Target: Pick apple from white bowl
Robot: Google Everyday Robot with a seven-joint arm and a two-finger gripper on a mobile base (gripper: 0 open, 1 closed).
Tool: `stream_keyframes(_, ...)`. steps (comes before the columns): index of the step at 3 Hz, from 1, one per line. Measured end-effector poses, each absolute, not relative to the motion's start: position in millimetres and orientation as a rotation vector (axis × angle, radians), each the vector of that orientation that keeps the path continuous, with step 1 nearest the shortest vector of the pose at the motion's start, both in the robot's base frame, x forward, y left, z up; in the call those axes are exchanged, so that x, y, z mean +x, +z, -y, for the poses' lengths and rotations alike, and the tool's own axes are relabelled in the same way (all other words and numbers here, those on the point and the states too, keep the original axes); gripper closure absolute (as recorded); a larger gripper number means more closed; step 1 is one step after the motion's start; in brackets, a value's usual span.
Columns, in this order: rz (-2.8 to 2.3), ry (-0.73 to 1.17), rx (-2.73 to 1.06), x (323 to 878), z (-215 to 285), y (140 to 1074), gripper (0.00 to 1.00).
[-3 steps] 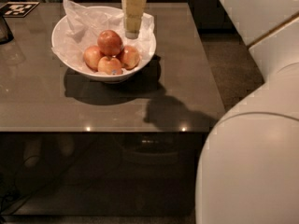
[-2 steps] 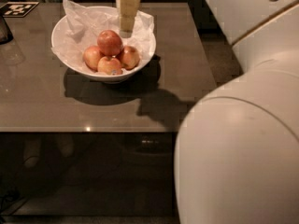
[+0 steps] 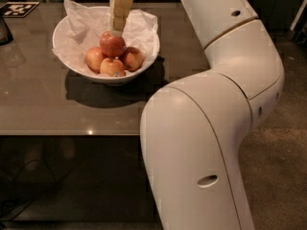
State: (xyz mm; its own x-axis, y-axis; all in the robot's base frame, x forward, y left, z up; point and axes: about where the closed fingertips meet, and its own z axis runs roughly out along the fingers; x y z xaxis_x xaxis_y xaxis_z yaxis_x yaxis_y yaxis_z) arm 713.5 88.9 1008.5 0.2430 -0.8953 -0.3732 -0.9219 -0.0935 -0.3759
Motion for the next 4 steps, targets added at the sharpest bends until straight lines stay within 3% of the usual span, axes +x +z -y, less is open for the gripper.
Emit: stream_keyframes(4,-1.761,0.236,-1.982,733,-96,935,0.0)
